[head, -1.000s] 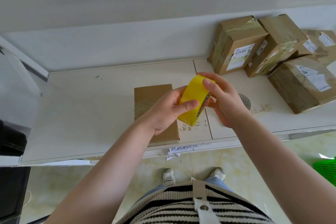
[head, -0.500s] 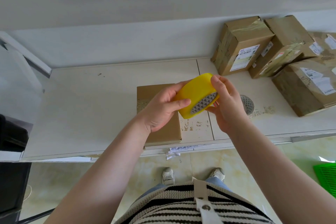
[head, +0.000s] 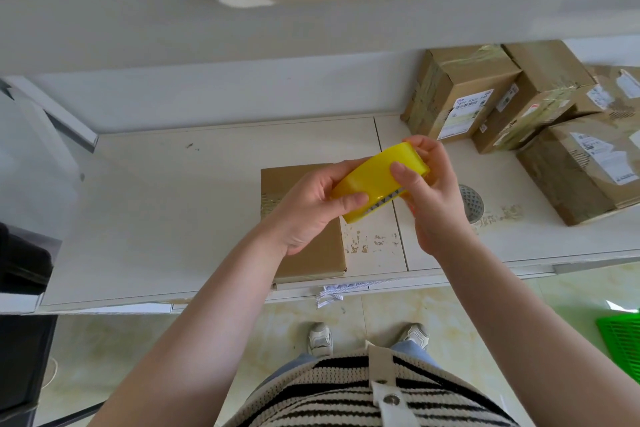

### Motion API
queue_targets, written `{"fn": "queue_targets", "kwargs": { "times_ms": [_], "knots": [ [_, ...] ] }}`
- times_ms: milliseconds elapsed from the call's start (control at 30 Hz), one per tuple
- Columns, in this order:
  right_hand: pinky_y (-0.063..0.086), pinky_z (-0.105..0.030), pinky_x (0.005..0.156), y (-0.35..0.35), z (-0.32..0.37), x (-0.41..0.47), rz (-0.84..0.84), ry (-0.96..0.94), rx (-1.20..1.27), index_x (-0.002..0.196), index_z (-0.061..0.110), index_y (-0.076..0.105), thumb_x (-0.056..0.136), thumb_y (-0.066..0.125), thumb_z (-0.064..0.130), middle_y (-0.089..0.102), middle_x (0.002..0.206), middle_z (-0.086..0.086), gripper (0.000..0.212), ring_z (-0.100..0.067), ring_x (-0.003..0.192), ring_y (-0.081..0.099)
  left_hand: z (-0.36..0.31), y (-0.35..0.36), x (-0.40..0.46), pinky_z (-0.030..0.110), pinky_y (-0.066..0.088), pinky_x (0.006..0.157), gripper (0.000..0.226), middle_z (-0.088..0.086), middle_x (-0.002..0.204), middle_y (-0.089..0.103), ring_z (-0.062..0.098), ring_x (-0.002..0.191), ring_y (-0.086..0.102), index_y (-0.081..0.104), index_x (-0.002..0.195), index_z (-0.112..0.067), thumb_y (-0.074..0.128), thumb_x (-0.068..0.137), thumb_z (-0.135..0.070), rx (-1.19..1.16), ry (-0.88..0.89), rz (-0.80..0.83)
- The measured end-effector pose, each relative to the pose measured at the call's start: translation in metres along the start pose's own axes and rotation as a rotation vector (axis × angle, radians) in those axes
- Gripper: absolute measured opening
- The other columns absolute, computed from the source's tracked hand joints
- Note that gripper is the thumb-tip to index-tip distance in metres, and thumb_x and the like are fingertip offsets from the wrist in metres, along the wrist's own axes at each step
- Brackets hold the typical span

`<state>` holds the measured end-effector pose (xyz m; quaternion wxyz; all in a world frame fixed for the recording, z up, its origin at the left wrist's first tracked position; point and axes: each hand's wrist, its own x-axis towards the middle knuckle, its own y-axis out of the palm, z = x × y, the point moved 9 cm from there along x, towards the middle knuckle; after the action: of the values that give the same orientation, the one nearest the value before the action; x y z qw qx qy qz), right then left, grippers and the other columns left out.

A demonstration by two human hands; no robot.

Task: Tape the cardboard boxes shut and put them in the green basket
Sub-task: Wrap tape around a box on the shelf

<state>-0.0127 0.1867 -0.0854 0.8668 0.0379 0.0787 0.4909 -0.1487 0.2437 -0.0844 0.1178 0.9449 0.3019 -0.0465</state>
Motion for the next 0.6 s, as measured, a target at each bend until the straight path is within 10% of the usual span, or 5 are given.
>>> {"fn": "queue_targets", "kwargs": {
  "times_ms": [367,600],
  "knots": [
    [0.059,-0.046,0.081,0.004,-0.037,-0.011,-0.035,0.383,0.157,0.128,0.017,0.053,0.074,0.062,0.051,0.055,0.129,-0.015,0.064,-0.03,0.116,0.057,-0.003,-0.001,-0.004,0.042,0.048,0.101,0.053,0.016,0.13,0.06,0.034,0.12,0.057,0.05,0.14,-0.017,0.058,0.088,-0.009,0.048,-0.006,0.06],
    [0.057,-0.045,0.083,0.004,-0.027,-0.012,-0.135,0.274,0.112,0.122,0.017,0.051,0.073,0.067,0.044,0.056,0.124,-0.013,0.058,-0.03,0.109,0.06,-0.013,0.001,-0.002,0.024,0.053,0.074,0.037,-0.007,0.106,0.063,0.01,0.097,0.064,0.056,0.115,-0.039,0.064,0.079,-0.034,0.211,0.026,-0.149]
  ]
}}
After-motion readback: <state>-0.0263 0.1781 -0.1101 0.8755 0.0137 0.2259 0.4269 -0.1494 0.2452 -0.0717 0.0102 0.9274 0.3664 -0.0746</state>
